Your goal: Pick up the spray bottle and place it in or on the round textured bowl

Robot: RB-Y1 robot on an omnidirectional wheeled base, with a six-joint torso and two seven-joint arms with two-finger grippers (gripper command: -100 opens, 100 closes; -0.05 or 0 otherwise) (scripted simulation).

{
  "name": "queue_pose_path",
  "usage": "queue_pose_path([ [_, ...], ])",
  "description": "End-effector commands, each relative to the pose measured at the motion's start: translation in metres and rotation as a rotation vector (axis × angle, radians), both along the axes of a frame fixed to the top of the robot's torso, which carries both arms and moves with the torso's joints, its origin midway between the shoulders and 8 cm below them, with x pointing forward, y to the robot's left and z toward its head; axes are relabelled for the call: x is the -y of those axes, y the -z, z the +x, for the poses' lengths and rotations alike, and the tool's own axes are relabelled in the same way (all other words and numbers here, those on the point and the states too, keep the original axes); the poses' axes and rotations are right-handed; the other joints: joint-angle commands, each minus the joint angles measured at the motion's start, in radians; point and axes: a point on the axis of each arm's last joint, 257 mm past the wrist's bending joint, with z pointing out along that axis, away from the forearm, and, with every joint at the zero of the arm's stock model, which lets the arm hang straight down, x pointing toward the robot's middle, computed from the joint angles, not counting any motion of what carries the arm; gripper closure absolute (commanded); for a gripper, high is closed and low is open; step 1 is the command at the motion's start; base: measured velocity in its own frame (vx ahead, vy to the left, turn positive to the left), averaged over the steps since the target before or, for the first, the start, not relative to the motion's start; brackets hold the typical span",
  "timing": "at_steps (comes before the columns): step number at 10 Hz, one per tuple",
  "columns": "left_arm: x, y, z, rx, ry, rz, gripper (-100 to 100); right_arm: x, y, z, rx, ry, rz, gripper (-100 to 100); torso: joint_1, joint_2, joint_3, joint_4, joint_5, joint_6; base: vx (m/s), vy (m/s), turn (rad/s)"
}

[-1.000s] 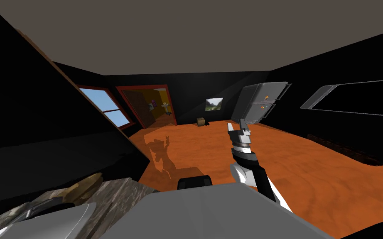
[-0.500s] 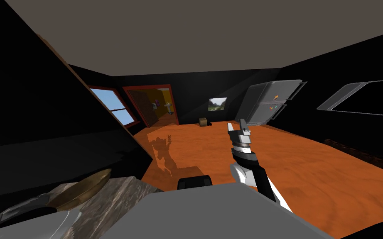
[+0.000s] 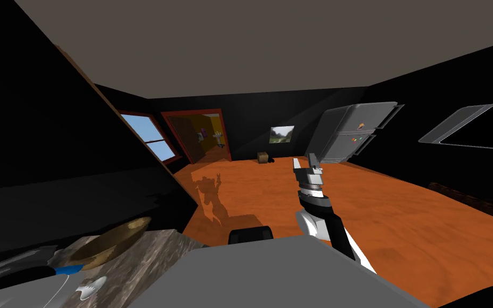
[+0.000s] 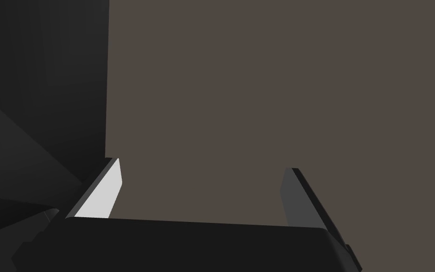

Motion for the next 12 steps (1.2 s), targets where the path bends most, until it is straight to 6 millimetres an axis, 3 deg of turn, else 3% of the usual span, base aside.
queue_pose_path([
  [1,-0.002,-0.002,0.002,-0.009,0.009,-0.005,100,0.0,0.0,0.0,0.0,0.0,0.0,0,0.0,0.0,0.0,0.0,0.0,0.0,0.035,0.025,-0.009],
  [8,-0.014,-0.008,0.008,-0.069,0.025,-0.047,100,0.0,0.0,0.0,0.0,0.0,0.0,0,0.004,-0.006,-0.004,-0.003,0.005,0.003,0.039,0.012,-0.029],
  [12,-0.021,-0.009,0.001,-0.123,-0.007,-0.087,100,0.0,0.0,0.0,0.0,0.0,0.0,0,0.008,-0.009,-0.007,-0.005,0.009,0.005,0.039,0.006,-0.047],
])
